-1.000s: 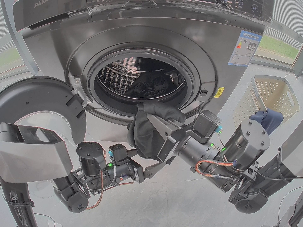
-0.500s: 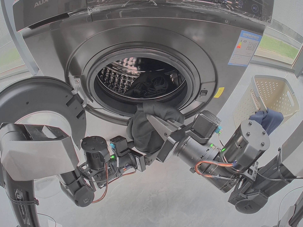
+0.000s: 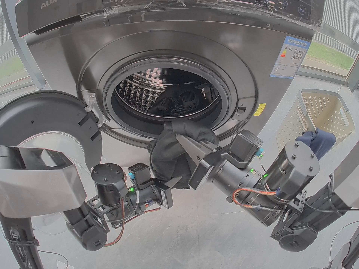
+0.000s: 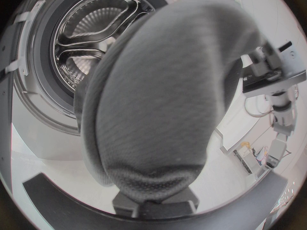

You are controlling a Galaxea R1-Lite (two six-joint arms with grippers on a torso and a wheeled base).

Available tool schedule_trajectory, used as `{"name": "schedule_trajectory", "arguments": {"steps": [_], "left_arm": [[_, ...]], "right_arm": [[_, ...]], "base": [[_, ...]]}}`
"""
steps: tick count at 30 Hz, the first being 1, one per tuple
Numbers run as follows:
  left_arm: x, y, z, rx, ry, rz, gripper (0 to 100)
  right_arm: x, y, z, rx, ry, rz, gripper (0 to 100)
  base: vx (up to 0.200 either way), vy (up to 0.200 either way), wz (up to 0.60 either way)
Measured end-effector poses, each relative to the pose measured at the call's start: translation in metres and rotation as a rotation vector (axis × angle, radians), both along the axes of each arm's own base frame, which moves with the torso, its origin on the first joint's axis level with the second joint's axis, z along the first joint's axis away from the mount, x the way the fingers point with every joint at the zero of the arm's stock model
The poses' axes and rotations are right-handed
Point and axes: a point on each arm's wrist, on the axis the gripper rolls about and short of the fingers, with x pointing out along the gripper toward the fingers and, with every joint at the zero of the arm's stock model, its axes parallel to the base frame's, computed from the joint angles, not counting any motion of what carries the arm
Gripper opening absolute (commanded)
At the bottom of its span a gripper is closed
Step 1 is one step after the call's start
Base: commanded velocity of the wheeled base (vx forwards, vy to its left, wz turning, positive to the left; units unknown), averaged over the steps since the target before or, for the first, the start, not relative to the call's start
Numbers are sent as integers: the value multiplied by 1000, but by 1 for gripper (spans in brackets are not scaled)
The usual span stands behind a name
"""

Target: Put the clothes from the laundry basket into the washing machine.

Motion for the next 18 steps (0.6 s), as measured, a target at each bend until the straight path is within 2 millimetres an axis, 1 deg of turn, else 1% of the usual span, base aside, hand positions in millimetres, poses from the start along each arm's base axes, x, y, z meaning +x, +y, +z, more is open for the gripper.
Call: {"name": "schedule_trajectory", "arguments": {"steps": [4, 5, 8, 11, 18], "left_arm": [[-24, 4, 13, 0, -1, -37, 0], [-30, 5, 16, -2, -3, -44, 0], [-44, 9, 27, -12, -17, -68, 0], [-53, 12, 35, -25, -33, -79, 0], [-57, 16, 44, -44, -52, -77, 0]], "right_arm": [[4, -3, -1, -4, 2, -15, 0], [4, -4, -2, -7, 5, -17, 100], [4, -7, -7, -23, 18, -22, 100], [3, -9, -11, -34, 32, -21, 100], [-2, -16, -19, -65, 64, -22, 100]], "base": [[0, 0, 0], [0, 0, 0], [0, 0, 0], [0, 0, 0], [0, 0, 0]]}}
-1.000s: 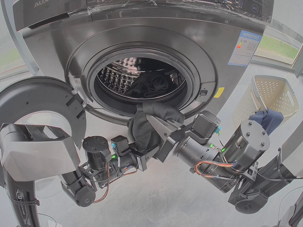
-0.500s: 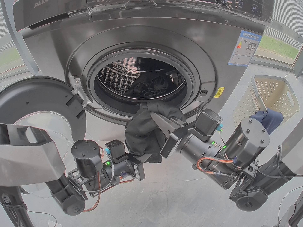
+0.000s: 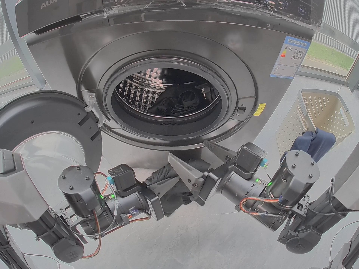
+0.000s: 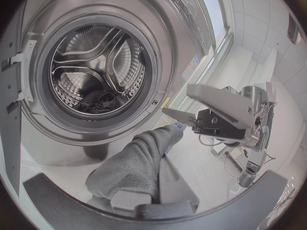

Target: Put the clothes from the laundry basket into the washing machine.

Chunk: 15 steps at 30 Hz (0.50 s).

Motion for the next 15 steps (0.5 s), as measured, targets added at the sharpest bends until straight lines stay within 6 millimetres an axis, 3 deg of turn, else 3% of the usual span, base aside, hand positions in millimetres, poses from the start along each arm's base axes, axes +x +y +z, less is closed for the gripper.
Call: {"name": "schedule_trajectory", "arguments": {"steps": [6, 15], "left_arm": [[2, 2, 5, -16, -14, 10, 0], [2, 14, 19, -80, -16, 40, 0]], "right_arm": [[-4, -9, -3, -18, 16, -8, 100], [-13, -41, -23, -109, 94, -59, 100]], "base": [[0, 0, 0], [0, 0, 0]]}}
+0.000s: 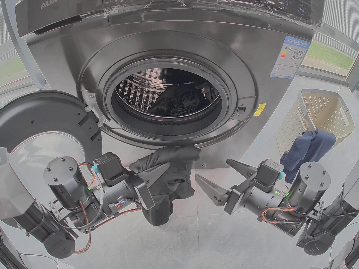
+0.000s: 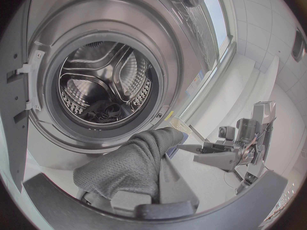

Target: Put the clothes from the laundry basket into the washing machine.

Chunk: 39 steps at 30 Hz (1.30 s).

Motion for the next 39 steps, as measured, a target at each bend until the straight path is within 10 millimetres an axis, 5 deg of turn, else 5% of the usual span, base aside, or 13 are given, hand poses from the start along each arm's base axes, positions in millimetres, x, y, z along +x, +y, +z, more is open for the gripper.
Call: {"name": "schedule_trajectory", "arguments": {"steps": [15, 39], "left_arm": [[-17, 10, 25, -64, -64, -12, 0], [-27, 7, 26, -66, -66, -48, 0]], "right_arm": [[11, -8, -18, -50, 50, -45, 100], [60, 43, -38, -47, -21, 72, 100]], "base": [[0, 0, 0], [0, 0, 0]]}}
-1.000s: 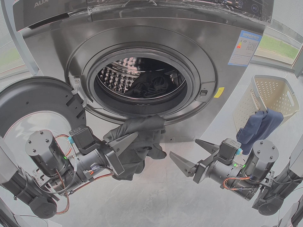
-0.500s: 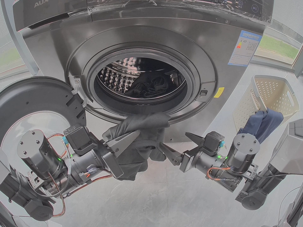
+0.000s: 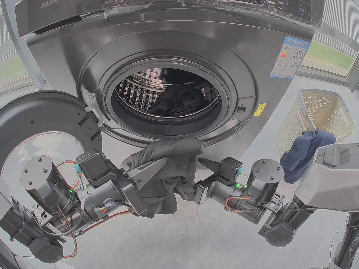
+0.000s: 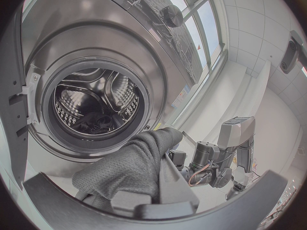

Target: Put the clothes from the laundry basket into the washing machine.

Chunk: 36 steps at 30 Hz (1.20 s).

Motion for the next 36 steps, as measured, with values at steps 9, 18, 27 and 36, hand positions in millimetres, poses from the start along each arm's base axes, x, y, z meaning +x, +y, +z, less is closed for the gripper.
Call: {"name": "schedule_trajectory", "arguments": {"steps": [9, 18, 27, 36], "left_arm": [[-3, -1, -1, 5, 5, -11, 0], [-3, -2, -2, 5, 6, -14, 0], [-2, -2, 0, -29, 34, -18, 0], [-1, -1, -2, -39, 60, -25, 100]], "right_arm": [[15, 16, 2, 43, -54, 33, 100], [20, 23, 2, 55, -67, 37, 0], [12, 10, 25, 87, -94, 9, 0], [-14, -4, 44, 105, -91, 22, 0]], "base": [[0, 0, 0], [0, 0, 0], [0, 0, 0], [0, 0, 0]]}}
